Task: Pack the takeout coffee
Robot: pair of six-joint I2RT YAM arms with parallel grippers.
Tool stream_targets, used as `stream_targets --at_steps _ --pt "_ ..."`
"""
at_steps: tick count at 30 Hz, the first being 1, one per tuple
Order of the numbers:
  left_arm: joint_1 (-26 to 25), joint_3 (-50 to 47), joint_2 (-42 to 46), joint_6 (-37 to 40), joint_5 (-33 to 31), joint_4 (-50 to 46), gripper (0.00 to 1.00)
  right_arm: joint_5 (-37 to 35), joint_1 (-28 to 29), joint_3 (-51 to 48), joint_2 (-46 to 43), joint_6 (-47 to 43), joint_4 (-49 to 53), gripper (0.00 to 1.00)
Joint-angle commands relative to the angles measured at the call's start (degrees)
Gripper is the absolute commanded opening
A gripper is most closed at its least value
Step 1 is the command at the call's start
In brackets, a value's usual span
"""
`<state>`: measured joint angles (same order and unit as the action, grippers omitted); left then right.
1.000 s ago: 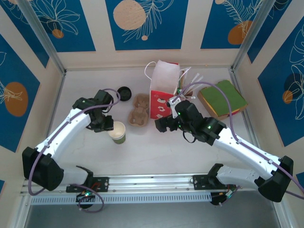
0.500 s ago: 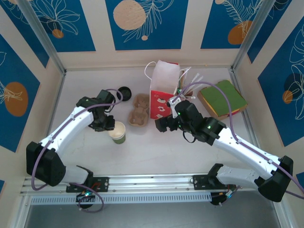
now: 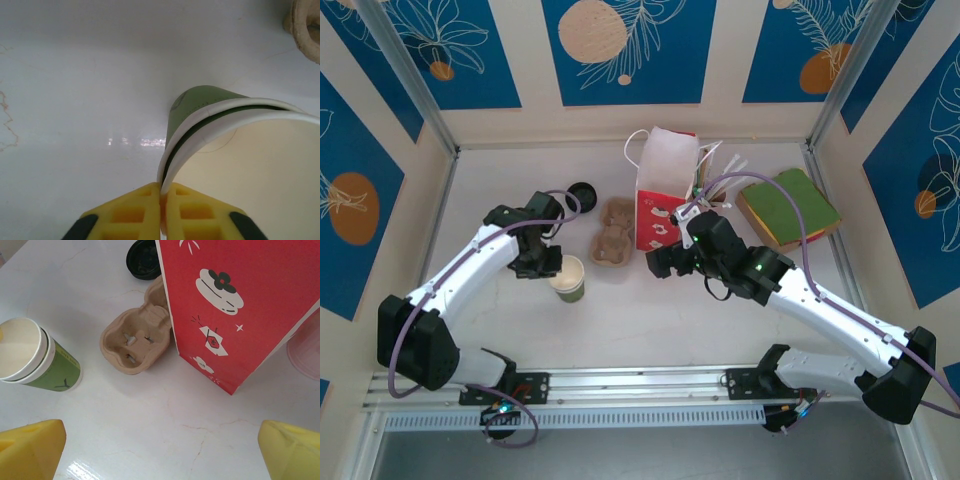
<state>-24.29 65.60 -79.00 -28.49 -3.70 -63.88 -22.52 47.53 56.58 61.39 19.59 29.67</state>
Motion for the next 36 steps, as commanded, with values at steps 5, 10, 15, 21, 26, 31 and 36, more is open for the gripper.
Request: stream_targets --at_steps 5,10,15,21,26,31,36 --pt "0.5 0.5 1.8 0.7 0.4 -1.3 0.04 -0.1 0.6 2.1 0.7 1.2 0.0 0.99" --pt "2.1 1.0 3.5 0.9 1.1 -2.1 0.02 0.0 1.1 2.3 1.1 1.4 -0.2 0.99" --pt "4.0 1.8 5.1 1.6 2.2 -2.6 0.02 -0.1 1.7 2.6 1.5 2.2 -0.1 0.99" --pt "6.5 1.6 6.1 2.5 4.6 -2.6 0.00 -0.6 2.9 3.1 1.9 2.9 0.2 0.99" --pt "7.2 -0.2 6.7 3.5 5.4 -1.7 0.00 1.7 3.7 3.7 3.0 4.6 -0.2 0.99" --pt "7.5 -2.2 7.2 4.0 6.1 -0.7 0.00 6.0 6.1 5.0 6.5 8.8 -3.0 0.99" --pt "7.7 -2.8 7.4 4.5 5.8 -0.4 0.00 14.4 8.5 8.3 13.7 14.6 -7.5 0.94"
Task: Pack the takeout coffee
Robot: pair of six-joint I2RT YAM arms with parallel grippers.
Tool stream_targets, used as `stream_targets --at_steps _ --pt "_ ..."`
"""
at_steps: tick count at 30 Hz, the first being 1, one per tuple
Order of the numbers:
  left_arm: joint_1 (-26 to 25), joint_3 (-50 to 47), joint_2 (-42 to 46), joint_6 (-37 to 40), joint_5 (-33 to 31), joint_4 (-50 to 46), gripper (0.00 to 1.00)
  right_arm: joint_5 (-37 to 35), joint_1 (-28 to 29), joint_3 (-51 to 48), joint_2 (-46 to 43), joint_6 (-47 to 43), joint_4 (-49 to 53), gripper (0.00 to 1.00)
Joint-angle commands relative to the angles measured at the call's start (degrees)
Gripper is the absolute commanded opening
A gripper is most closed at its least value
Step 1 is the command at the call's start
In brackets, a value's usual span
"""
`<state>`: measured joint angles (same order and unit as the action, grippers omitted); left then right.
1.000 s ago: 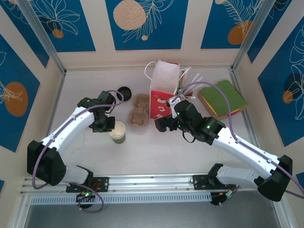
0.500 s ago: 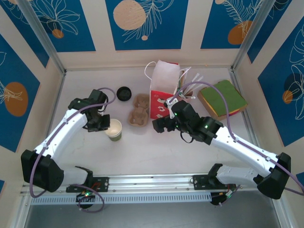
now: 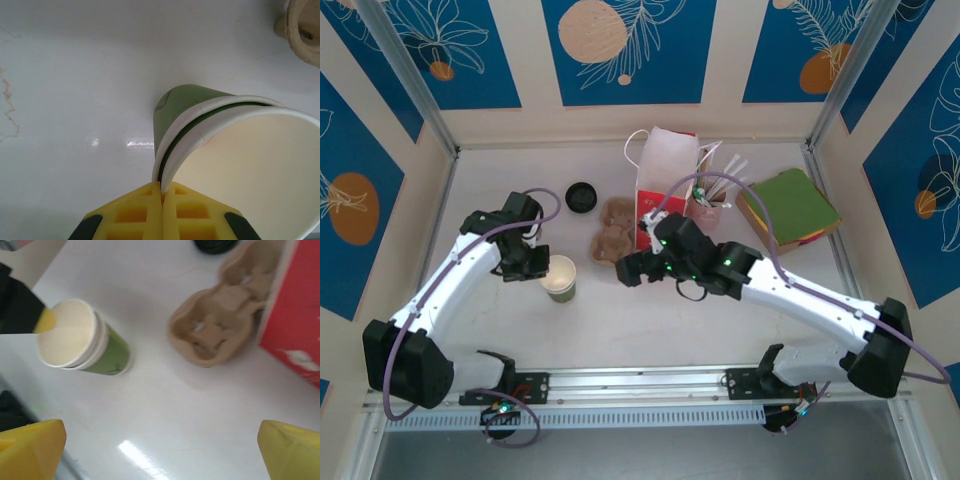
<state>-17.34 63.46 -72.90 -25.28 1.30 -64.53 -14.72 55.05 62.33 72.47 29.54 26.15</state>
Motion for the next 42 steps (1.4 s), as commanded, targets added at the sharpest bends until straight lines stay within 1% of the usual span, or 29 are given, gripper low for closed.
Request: stream_targets --at_steps 1,2,3,7,8,10,12,13,15,18,24,28,38,42 --pt "0.8 -0.8 1.4 1.4 0.6 0.3 0.00 8.5 1.1 3.5 4.6 5.9 -4.8 0.89" --pt "0.8 -0.9 1.4 1.5 0.7 0.5 0.00 9.9 1.2 4.6 6.5 7.6 -5.3 0.88" --pt "0.9 -1.1 1.4 1.5 1.0 0.8 0.00 11.1 1.3 5.4 8.0 8.7 -6.0 0.82" --pt "1.0 -1.7 1.4 1.5 1.5 1.4 0.00 15.5 1.0 9.8 14.6 12.5 -7.4 0.56" --pt "1.0 -1.8 1.4 1.5 1.6 1.5 0.00 16.4 0.9 11.1 16.0 13.3 -7.3 0.52" --pt "0.9 -2.0 1.4 1.3 1.4 1.4 0.00 17.6 0.5 12.9 18.2 14.8 -7.1 0.50" --pt "1.0 -1.8 1.7 1.1 1.4 1.2 0.01 19.2 -0.2 14.4 20.2 16.6 -6.8 0.38" --pt "0.9 -1.8 1.9 0.9 1.5 1.2 0.01 20.3 -0.9 15.0 21.5 17.9 -6.5 0.34" --pt "0.9 -1.8 2.2 0.6 1.3 1.3 0.01 23.7 -2.0 16.0 23.7 19.8 -7.5 0.35" --pt "0.9 -1.5 2.3 0.3 1.6 0.9 0.01 26.2 -2.9 18.1 26.7 21.2 -7.2 0.37" --pt "1.0 0.0 1.9 0.8 1.7 -0.4 0.01 26.7 -3.7 22.2 31.0 21.6 -5.3 0.37" --pt "1.1 0.2 2.2 1.5 0.7 -0.7 0.01 26.9 -3.9 21.8 32.8 22.1 -5.6 0.37" --pt "1.1 -0.2 1.1 0.3 2.3 0.8 0.01 30.2 -4.1 21.4 34.4 23.3 -7.4 0.37" --pt "1.1 -0.6 1.1 0.1 2.6 1.2 0.01 31.7 -3.9 21.8 35.3 23.3 -7.7 0.33"
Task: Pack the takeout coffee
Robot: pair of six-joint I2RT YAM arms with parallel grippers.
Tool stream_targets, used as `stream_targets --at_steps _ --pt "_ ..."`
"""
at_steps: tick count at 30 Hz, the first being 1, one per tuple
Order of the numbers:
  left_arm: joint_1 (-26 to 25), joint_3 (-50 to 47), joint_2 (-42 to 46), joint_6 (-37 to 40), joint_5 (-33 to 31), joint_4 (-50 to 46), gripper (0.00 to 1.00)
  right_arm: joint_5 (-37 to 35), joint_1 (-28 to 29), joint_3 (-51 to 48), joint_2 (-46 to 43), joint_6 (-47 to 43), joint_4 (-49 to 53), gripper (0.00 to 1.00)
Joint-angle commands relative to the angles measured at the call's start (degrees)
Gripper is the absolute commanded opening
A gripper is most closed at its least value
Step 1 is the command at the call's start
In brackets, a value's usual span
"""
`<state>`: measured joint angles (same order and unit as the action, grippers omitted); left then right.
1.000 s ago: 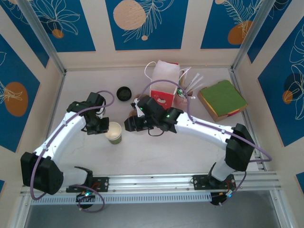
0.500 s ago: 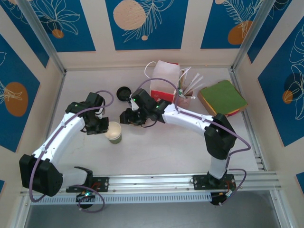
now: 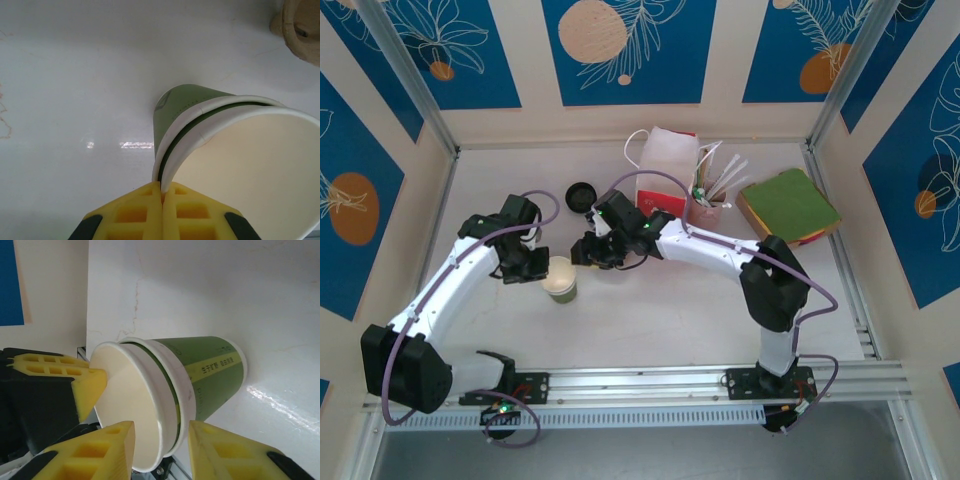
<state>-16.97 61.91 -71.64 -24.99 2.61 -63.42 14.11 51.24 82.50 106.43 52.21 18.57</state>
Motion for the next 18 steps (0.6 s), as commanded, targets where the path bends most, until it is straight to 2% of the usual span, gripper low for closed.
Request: stream_targets --at_steps 1,12,18 --pt "0.7 1.0 -0.2 -0.3 1.3 0.1 0.01 3.2 0.0 1.8 1.8 0.8 0.0 0.33" --pt "0.8 0.5 0.1 -0.6 1.7 0.1 0.01 5.1 0.3 3.8 3.9 0.7 0.2 0.32" --pt "0.7 0.3 0.1 -0.2 1.2 0.0 0.01 0.0 1.0 5.1 2.8 -1.3 4.3 0.32"
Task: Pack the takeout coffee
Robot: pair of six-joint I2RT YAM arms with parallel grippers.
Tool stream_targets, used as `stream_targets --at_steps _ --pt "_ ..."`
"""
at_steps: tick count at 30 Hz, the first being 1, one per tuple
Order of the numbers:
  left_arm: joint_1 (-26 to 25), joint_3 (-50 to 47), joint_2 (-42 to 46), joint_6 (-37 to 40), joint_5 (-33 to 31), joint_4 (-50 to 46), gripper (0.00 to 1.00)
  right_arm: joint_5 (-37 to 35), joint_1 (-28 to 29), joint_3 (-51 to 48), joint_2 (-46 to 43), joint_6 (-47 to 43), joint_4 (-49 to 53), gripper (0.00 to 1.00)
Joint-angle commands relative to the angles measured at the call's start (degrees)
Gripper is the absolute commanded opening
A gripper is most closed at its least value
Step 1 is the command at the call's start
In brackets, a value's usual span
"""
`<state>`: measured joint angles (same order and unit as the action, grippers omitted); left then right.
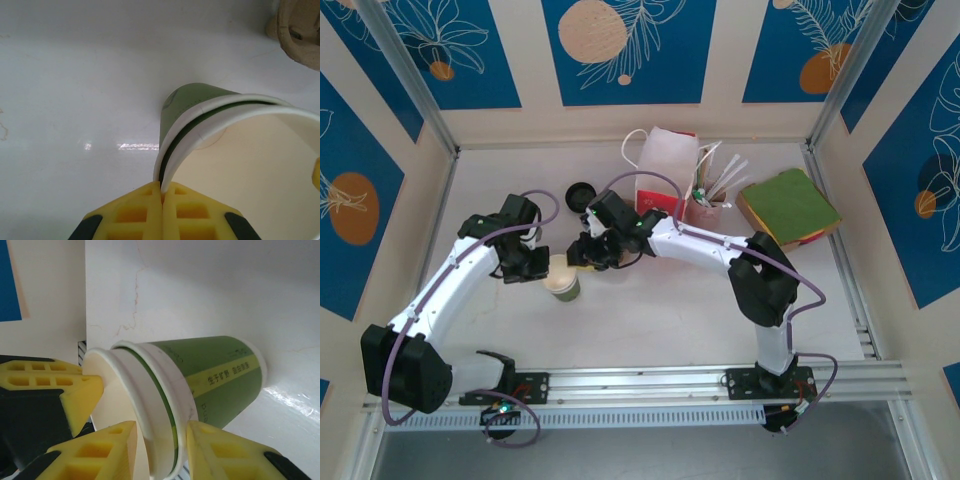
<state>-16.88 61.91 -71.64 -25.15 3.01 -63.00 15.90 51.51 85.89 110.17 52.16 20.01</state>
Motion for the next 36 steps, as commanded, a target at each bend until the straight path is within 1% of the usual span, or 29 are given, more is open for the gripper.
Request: stream_targets --at_steps 1,10,13,14,16,21,28,36 --pt "0.6 0.3 -0.1 0.0 0.8 -0.5 0.01 -2.1 0.8 1.7 -1.2 -1.5 2.8 0.32" --pt "0.6 0.4 -0.3 0.3 0.7 -0.5 0.01 -2.3 1.4 2.0 -0.8 -1.6 2.8 0.31" --pt "0.6 0.5 -0.3 0.5 0.7 -0.6 0.00 -3.5 1.5 2.1 -1.1 -1.9 3.3 0.30" --pt "0.6 0.5 -0.4 0.5 0.7 -0.5 0.00 -4.6 1.6 2.3 -1.4 -2.5 4.2 0.29" --pt "0.7 0.4 -0.3 0.4 0.8 -0.3 0.00 -6.7 1.8 2.8 -2.1 -3.5 5.6 0.28" --pt "0.6 -0.2 -0.3 0.2 1.2 0.1 0.00 -6.9 1.7 2.8 -2.9 -4.0 5.9 0.29" --pt "0.7 0.1 -0.2 0.1 1.2 -0.3 0.00 -4.8 2.2 2.8 -2.4 -3.8 4.2 0.29" --pt "0.6 -0.3 0.1 -0.7 2.2 0.4 0.00 -1.3 1.8 1.8 -1.9 -2.8 1.7 0.25"
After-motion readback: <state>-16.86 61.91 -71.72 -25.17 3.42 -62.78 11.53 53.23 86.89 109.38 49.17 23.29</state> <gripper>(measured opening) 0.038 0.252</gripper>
